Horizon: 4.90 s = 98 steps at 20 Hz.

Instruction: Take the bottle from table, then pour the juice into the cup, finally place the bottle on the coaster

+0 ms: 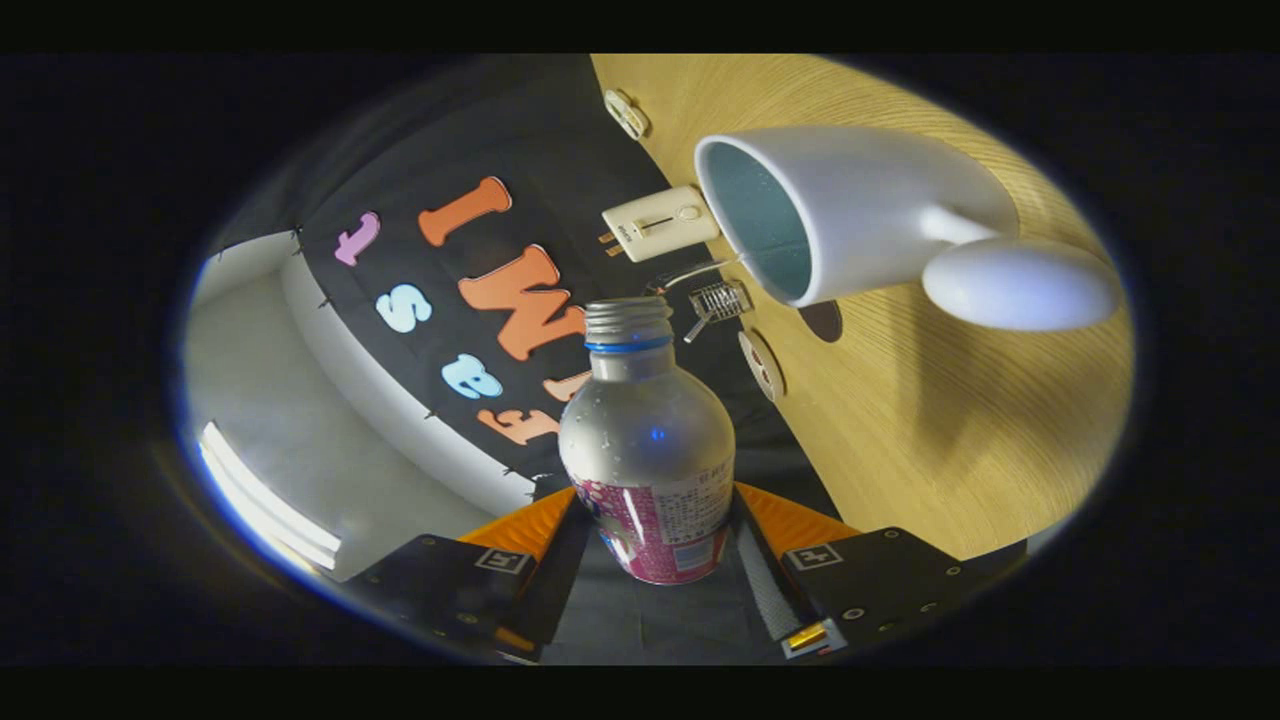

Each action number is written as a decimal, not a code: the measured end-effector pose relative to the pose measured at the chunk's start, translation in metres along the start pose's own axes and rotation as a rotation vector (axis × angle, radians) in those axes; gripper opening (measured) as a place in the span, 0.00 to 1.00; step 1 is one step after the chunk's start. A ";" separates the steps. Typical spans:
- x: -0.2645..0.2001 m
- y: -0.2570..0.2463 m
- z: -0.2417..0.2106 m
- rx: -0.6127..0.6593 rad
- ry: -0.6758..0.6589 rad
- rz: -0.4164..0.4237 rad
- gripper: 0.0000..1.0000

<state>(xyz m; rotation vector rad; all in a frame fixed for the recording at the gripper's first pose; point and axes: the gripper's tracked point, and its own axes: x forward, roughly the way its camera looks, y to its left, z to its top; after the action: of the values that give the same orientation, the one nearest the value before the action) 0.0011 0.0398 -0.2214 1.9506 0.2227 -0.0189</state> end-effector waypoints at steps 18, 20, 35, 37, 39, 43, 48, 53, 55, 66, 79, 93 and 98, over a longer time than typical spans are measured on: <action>0.003 0.011 -0.001 0.048 -0.010 0.053 0.77; 0.005 0.011 0.000 0.056 -0.012 0.055 0.77; 0.001 0.015 0.001 0.126 -0.014 0.092 0.77; 0.001 0.019 -0.001 0.137 -0.011 0.107 0.77; 0.001 0.024 -0.004 0.149 -0.004 0.123 0.77; 0.004 0.027 -0.002 0.172 -0.001 0.133 0.77; 0.003 0.029 -0.001 0.185 -0.008 0.147 0.77; 0.003 0.034 0.000 0.201 -0.006 0.168 0.77; 0.003 0.037 0.001 0.208 -0.011 0.180 0.77; 0.005 0.042 0.002 0.255 -0.030 0.212 0.77; 0.003 0.050 0.009 0.297 -0.060 0.267 0.77; 0.005 0.060 0.017 0.350 -0.063 0.288 0.77; 0.006 0.060 0.016 0.354 -0.063 0.285 0.77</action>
<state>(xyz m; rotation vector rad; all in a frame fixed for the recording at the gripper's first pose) 0.0187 0.0042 -0.1728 2.3143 -0.1102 0.0712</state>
